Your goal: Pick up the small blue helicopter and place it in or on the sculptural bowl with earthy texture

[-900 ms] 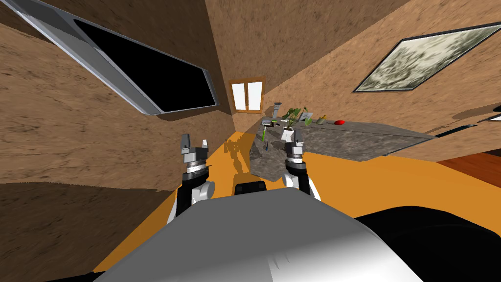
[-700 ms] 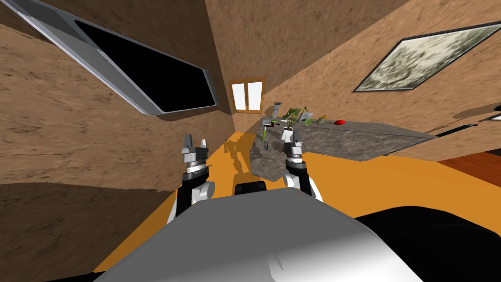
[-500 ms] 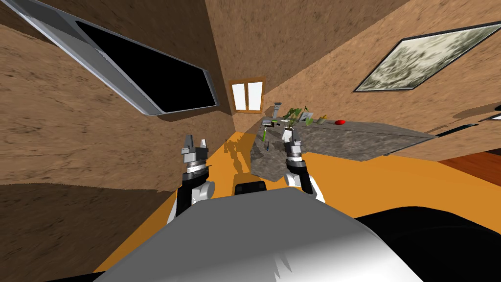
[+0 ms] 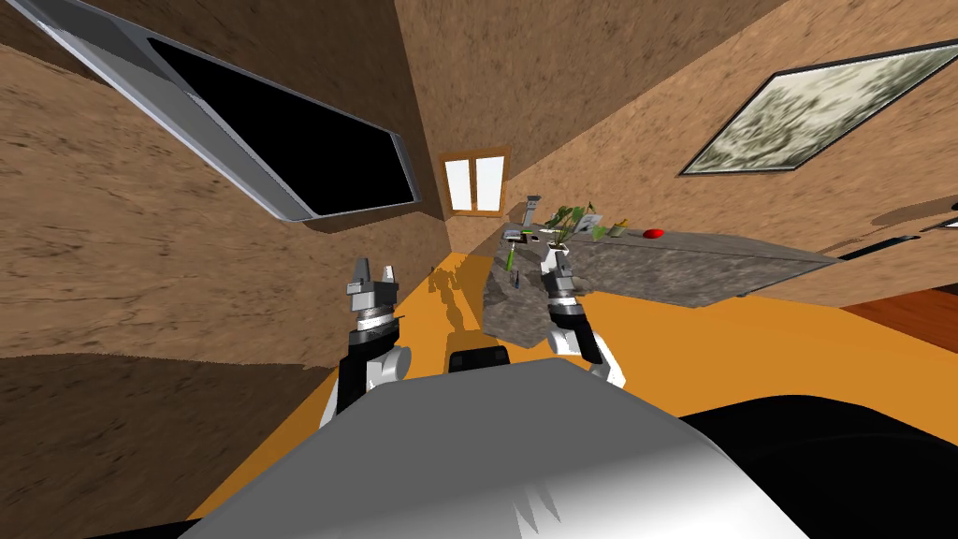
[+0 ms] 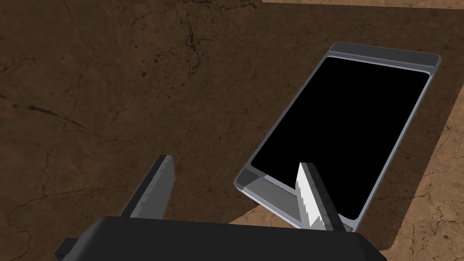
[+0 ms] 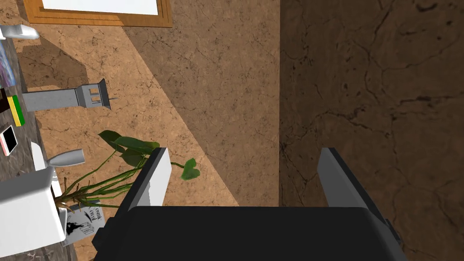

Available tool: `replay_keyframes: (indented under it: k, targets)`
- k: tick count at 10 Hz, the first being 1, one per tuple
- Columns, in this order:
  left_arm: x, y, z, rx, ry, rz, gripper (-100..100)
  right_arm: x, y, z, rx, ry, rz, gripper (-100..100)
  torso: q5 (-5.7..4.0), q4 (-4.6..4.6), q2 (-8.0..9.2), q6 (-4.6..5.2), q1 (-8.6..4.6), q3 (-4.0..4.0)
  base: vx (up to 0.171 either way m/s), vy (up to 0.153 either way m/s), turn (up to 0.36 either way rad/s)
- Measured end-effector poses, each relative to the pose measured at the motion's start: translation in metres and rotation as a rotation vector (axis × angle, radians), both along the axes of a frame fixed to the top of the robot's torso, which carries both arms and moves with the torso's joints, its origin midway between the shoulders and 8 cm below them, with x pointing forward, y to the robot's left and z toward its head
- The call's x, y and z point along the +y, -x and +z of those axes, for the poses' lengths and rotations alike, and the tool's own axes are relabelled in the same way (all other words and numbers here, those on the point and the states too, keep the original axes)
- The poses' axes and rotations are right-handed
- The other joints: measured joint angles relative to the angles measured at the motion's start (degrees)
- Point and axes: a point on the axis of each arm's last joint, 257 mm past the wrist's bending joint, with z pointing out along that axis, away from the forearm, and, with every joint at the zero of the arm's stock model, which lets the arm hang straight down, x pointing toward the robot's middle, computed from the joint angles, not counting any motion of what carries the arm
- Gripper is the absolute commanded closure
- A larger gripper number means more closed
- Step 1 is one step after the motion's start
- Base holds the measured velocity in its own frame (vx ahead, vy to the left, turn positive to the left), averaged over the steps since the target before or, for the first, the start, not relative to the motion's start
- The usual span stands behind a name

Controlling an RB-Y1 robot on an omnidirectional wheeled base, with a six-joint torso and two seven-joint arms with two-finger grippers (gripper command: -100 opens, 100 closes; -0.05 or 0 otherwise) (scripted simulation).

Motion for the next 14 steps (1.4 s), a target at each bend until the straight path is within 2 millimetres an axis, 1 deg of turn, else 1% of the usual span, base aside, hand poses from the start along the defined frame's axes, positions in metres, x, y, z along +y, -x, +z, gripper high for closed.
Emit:
replay_keyframes:
  k: [2, 4, 5, 7, 10, 11, 12, 13, 14]
  targets:
    - [0.000, 0.000, 0.000, 0.000, 0.000, 0.000, 0, -0.014, -0.011, -0.018, 0.065, -0.074, 0.018, -100, 0.03, 0.00, 0.02, 0.00, 0.13, 0.01, 0.020, 0.089, -0.012]
    - [0.000, 0.000, 0.000, 0.000, 0.000, 0.000, 0, -0.026, -0.022, -0.030, 0.115, -0.134, 0.028, -100, 0.00, -0.01, -0.05, 0.00, 0.00, -0.03, 0.034, 0.083, -0.006]
    - [0.000, 0.000, 0.000, 0.000, 0.000, 0.000, 0, -0.037, -0.029, -0.042, 0.149, -0.179, 0.033, -100, 0.01, -0.02, -0.06, 0.00, 0.09, -0.04, 0.024, 0.086, -0.012]
    - [0.000, 0.000, 0.000, 0.000, 0.000, 0.000, 0, -0.048, -0.040, -0.059, 0.202, -0.250, 0.040, -100, 0.01, -0.02, -0.07, -0.01, 0.07, -0.04, 0.033, 0.074, -0.008]
    - [0.000, 0.000, 0.000, 0.000, 0.000, 0.000, 0, -0.064, -0.046, -0.077, 0.270, -0.339, 0.044, -100, 0.00, -0.01, -0.04, 0.01, -0.04, -0.03, 0.030, 0.067, -0.011]
    - [0.000, 0.000, 0.000, 0.000, 0.000, 0.000, 0, -0.072, -0.048, -0.087, 0.297, -0.380, 0.044, -100, 0.00, -0.01, -0.03, 0.00, 0.01, -0.02, 0.025, 0.060, -0.015]
    - [0.000, 0.000, 0.000, 0.000, 0.000, 0.000, 0, -0.076, -0.050, -0.094, 0.318, -0.408, 0.043, -100, 0.00, -0.01, -0.02, 0.00, -0.03, -0.02, 0.032, 0.063, -0.017]
    - [0.000, 0.000, 0.000, 0.000, 0.000, 0.000, 0, -0.085, -0.053, -0.100, 0.339, -0.447, 0.044, -100, 0.00, -0.01, -0.05, 0.00, -0.03, -0.03, 0.031, 0.056, -0.011]
    - [0.000, 0.000, 0.000, 0.000, 0.000, 0.000, 0, -0.088, -0.056, -0.108, 0.362, -0.477, 0.043, -100, -0.01, -0.01, -0.05, 0.00, -0.05, -0.03, 0.048, 0.071, -0.020]
